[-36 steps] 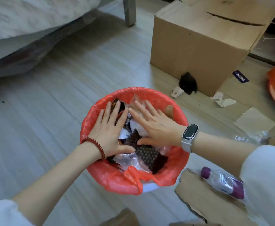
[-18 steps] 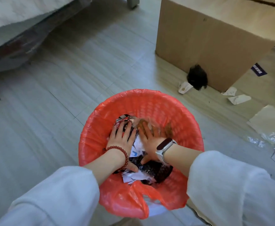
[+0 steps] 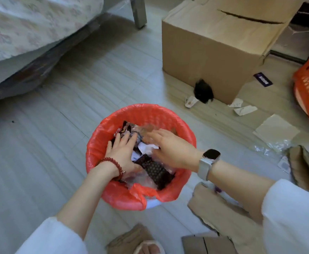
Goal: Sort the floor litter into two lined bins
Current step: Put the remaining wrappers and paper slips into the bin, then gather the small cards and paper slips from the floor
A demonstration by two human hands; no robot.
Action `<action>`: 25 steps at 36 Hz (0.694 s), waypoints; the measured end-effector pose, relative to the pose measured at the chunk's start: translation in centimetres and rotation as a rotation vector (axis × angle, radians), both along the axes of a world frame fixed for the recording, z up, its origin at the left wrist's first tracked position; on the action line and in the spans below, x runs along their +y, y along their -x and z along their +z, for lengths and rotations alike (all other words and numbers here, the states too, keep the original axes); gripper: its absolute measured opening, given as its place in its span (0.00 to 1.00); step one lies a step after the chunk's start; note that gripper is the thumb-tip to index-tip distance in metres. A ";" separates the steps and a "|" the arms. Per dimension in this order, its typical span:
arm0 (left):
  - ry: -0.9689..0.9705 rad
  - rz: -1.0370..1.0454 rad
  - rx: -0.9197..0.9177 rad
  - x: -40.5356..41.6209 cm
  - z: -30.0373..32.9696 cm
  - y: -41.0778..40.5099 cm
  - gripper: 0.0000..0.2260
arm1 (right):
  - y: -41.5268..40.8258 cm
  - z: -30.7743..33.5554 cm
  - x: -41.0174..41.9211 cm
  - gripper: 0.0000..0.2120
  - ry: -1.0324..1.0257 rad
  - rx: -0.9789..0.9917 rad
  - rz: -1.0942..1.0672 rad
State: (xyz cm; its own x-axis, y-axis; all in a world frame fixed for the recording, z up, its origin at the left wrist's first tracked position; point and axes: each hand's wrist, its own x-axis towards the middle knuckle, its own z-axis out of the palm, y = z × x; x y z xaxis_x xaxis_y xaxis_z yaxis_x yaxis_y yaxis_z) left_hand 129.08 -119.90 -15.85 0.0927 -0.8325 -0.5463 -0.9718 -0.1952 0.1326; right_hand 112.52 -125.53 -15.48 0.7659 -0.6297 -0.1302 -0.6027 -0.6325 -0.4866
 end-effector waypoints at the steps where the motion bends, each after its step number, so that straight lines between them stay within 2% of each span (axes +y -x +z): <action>1: 0.008 0.050 0.033 0.3 1.2 0.4 0.47 | 0.7 0.9 0.5 0.22 -0.013 -0.041 -0.054; 3: 0.011 0.115 0.069 0.7 3.7 1.4 0.46 | 2.1 2.6 1.4 0.23 -0.045 -0.062 -0.142; 8: 0.026 0.260 0.106 1.9 9.5 2.9 0.41 | 4.8 7.1 4.5 0.20 -0.273 -0.091 -0.394; 12: 0.060 0.284 0.210 4.0 16.1 4.9 0.28 | 7.4 14.5 8.0 0.17 -0.499 -0.114 -0.602; 16: 0.039 0.313 0.343 6.5 22.9 7.2 0.19 | 10.8 22.1 12.0 0.14 -0.699 -0.178 -0.950; 20: -0.022 0.298 0.468 9.2 29.3 8.8 0.15 | 14.4 29.4 16.7 0.13 -0.736 -0.183 -1.250; 25: -0.042 0.156 0.526 11.7 36.6 11.0 0.15 | 16.4 36.5 22.5 0.13 -0.764 -0.265 -1.473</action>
